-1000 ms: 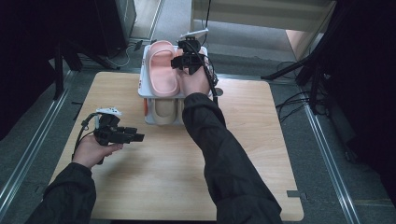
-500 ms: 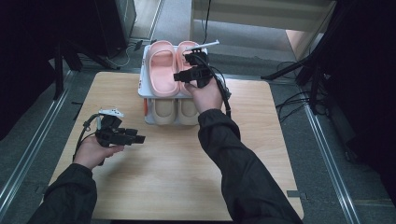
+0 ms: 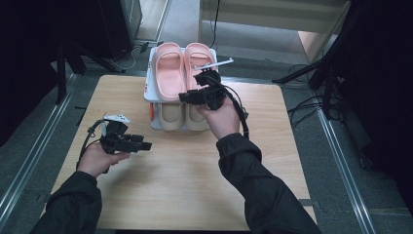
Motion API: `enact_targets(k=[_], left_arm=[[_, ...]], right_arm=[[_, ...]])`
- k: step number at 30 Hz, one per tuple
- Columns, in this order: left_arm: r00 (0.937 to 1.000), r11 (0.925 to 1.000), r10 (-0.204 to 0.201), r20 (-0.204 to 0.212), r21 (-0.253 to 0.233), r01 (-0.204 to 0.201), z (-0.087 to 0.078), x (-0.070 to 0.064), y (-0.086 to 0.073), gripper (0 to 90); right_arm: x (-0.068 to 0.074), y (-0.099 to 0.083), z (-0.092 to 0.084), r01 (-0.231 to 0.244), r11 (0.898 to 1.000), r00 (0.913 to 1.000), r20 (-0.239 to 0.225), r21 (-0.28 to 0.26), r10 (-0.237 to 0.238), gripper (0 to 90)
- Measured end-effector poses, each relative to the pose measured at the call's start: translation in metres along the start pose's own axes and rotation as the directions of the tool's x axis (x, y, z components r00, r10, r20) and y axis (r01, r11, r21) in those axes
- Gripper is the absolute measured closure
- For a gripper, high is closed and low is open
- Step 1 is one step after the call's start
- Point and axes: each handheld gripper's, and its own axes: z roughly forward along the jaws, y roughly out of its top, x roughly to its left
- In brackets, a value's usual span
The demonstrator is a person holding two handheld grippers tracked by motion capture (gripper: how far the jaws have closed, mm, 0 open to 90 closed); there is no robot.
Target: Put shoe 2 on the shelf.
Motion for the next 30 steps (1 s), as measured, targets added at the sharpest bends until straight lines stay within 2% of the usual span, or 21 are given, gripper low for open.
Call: enact_targets(k=[5, 7, 11, 14, 16, 18, 21, 27, 29, 30], left_arm=[[1.0000, 1.0000, 0.002, -0.002, 0.003, -0.002, 0.000, -0.001, 0.000, 40.2], [1.0000, 1.0000, 0.003, -0.005, -0.001, -0.003, -0.001, -0.001, 0.000, 39.9], [1.0000, 1.0000, -0.001, -0.009, -0.004, 0.001, -0.001, 0.001, 0.000, 39.0], [0.9999, 1.0000, -0.005, -0.014, 0.001, 0.005, -0.001, 0.000, -0.002, 38.2], [0.9998, 1.0000, -0.007, -0.016, -0.001, 0.007, -0.002, 0.000, -0.004, 37.3], [0.9999, 1.0000, -0.003, -0.016, -0.003, 0.003, -0.003, -0.001, -0.005, 37.1], [0.9998, 1.0000, -0.007, -0.018, -0.006, 0.007, -0.004, -0.003, -0.007, 36.5], [0.9997, 1.0000, 0.000, -0.023, 0.000, 0.000, -0.006, -0.008, -0.013, 36.2], [0.9996, 1.0000, 0.000, -0.027, 0.003, 0.000, -0.007, -0.009, -0.015, 36.0], [0.9996, 1.0000, 0.001, -0.027, 0.007, -0.001, -0.007, -0.009, -0.016, 35.8]], right_arm=[[0.004, -0.015, -0.004, 0.026, 1.000, 0.9983, -0.052, -0.010, -0.026, 60.2], [0.005, -0.025, -0.003, 0.058, 0.998, 0.9942, -0.090, -0.021, -0.059, 57.9], [0.007, -0.042, -0.005, 0.106, 0.994, 0.9884, -0.108, -0.019, -0.107, 57.9], [0.006, -0.055, -0.005, 0.106, 0.994, 0.9859, -0.129, -0.009, -0.107, 57.3], [0.004, -0.065, -0.006, 0.103, 0.994, 0.9835, -0.147, -0.022, -0.105, 57.0], [0.003, -0.076, -0.006, 0.113, 0.993, 0.9775, -0.175, -0.031, -0.117, 56.1], [0.003, -0.091, -0.002, 0.148, 0.989, 0.9707, -0.188, -0.021, -0.150, 55.3], [0.000, -0.112, 0.007, 0.169, 0.986, 0.9596, -0.227, -0.013, -0.167, 54.5], [0.000, -0.117, 0.008, 0.186, 0.982, 0.9560, -0.227, -0.023, -0.186, 53.9], [0.001, -0.122, 0.009, 0.207, 0.978, 0.9495, -0.232, -0.042, -0.211, 53.4]])
